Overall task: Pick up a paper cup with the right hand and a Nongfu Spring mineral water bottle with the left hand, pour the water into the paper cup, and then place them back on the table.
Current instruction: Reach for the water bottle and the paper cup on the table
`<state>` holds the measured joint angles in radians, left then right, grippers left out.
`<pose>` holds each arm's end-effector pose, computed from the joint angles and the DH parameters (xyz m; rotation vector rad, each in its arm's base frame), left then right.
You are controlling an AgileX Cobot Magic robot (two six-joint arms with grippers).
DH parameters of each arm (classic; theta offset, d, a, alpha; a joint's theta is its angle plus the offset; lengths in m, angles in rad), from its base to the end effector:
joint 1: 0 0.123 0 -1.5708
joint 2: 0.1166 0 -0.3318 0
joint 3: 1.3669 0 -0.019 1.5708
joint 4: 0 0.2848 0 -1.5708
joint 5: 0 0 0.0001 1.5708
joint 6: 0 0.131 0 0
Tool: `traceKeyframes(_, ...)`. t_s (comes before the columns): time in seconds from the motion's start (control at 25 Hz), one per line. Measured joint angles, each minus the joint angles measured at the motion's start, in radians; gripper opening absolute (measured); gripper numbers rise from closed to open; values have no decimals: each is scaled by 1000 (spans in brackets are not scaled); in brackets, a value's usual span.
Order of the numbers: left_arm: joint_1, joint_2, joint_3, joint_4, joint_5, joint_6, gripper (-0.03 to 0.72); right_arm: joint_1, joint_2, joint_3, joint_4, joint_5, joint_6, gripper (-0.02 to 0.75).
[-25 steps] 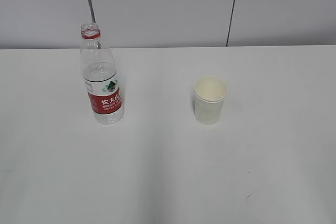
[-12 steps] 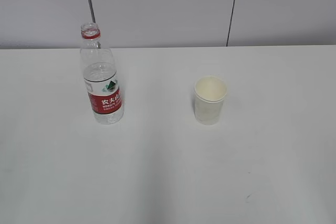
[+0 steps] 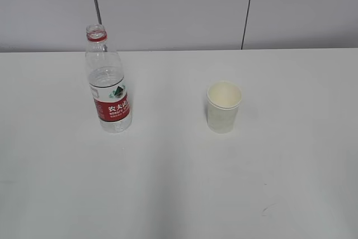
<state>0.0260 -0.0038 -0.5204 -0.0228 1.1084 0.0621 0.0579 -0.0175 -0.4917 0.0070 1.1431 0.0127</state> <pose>0.0078 -0.0025 0.2769 0.0394 2.0672 0.0269 0.0066 0.0012 0.2634 -0.0486 2.1172 0.0505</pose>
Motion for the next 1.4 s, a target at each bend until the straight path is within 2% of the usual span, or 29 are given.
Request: traceKeyframes(1.4, 0, 0, -9, -1, -9, 0, 496, 0, 0, -6, 0, -5, 0, 587)
